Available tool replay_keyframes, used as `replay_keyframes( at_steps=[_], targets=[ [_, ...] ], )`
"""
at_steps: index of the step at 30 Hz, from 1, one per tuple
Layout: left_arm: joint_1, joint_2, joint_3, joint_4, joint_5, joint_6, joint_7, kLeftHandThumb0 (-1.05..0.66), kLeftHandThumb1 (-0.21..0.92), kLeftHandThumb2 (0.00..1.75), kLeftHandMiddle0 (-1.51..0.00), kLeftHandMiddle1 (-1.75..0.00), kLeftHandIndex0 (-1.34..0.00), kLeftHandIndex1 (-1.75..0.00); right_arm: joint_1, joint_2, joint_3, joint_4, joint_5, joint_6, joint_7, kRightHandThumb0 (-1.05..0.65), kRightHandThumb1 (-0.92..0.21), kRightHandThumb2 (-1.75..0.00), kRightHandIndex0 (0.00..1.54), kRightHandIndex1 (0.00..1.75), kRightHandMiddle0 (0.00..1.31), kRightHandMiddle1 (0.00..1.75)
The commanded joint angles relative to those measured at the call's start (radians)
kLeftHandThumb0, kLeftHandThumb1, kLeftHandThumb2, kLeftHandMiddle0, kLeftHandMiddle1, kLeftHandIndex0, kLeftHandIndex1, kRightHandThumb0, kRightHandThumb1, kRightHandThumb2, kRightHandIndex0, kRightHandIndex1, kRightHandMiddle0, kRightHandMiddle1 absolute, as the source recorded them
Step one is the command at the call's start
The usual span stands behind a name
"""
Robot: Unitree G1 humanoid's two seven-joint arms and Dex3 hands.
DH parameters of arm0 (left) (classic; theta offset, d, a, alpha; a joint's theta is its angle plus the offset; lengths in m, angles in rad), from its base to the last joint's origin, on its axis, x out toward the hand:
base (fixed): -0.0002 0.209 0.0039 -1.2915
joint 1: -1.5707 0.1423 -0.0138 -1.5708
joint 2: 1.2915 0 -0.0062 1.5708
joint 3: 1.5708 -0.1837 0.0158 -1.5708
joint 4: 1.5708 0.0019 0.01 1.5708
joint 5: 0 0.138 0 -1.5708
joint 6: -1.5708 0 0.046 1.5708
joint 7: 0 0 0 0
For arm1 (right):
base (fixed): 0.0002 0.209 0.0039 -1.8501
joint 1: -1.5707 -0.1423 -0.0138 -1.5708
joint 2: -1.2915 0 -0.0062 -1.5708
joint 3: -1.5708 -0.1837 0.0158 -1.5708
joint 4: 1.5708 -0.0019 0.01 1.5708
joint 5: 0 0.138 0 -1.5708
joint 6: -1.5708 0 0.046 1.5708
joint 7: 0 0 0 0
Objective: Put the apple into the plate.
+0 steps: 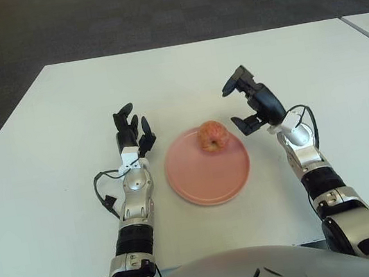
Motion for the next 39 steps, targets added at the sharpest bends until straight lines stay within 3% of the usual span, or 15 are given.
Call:
replay_keyframes(
  at_steps=[1, 15, 16, 18, 19, 21, 30, 39],
  targets=[
    [-0.016, 0.006, 0.003, 0.001, -0.004, -0.005, -0.003, -0.69, 0.92, 0.73, -0.46, -0.08, 0.0, -1.03, -0.008, 0.002, 0.0, -0.003, -0.011, -0.007, -0.012, -0.25, -0.48, -1.09, 1.22, 1.75, 1.0, 1.75],
    [-0.015, 0.011, 0.006, 0.006, -0.003, -0.002, -0.006, -0.71, 0.92, 0.72, -0.47, -0.09, 0.0, -1.04, -0.007, 0.003, 0.003, -0.003, -0.016, -0.009, -0.019, -0.25, -0.48, -1.08, 1.22, 1.75, 1.0, 1.75],
    [-0.016, 0.01, 0.006, 0.007, -0.003, -0.003, -0.007, -0.71, 0.92, 0.72, -0.47, -0.09, -0.01, -1.04, -0.042, 0.04, -0.052, 0.013, 0.086, 0.053, -0.04, -0.25, -0.48, -1.08, 1.22, 1.75, 1.0, 1.75],
    [-0.017, 0.009, 0.006, 0.008, -0.004, -0.003, -0.007, -0.7, 0.92, 0.72, -0.47, -0.09, -0.01, -1.04, -0.118, 0.105, -0.16, 0.041, 0.272, 0.176, -0.096, -0.17, -0.37, -1.22, 1.25, 1.75, 1.04, 1.75],
    [-0.018, 0.009, 0.007, 0.008, -0.005, -0.003, -0.006, -0.7, 0.92, 0.72, -0.47, -0.09, -0.01, -1.04, -0.157, 0.13, -0.206, 0.055, 0.344, 0.23, -0.125, -0.12, -0.33, -1.25, 1.23, 1.75, 1.0, 1.75],
    [-0.02, 0.007, 0.007, 0.01, -0.005, -0.004, -0.005, -0.7, 0.92, 0.71, -0.47, -0.09, -0.01, -1.04, -0.193, 0.15, -0.242, 0.066, 0.388, 0.276, -0.159, -0.08, -0.3, -1.27, 1.21, 1.75, 0.97, 1.75],
    [-0.017, 0.004, 0.007, 0.007, -0.011, -0.006, -0.011, -0.69, 0.92, 0.71, -0.46, -0.09, 0.0, -1.03, -0.214, 0.168, -0.265, 0.063, 0.358, 0.338, -0.214, -0.06, -0.28, -1.29, 1.22, 1.75, 0.97, 1.75],
    [-0.009, 0.003, 0.006, -0.005, -0.009, -0.003, -0.011, -0.67, 0.92, 0.72, -0.46, -0.09, 0.0, -1.03, -0.236, 0.156, -0.292, 0.202, 0.313, 0.395, -0.276, -0.05, -0.27, -1.31, 1.28, 1.75, 1.02, 1.75]
  ],
)
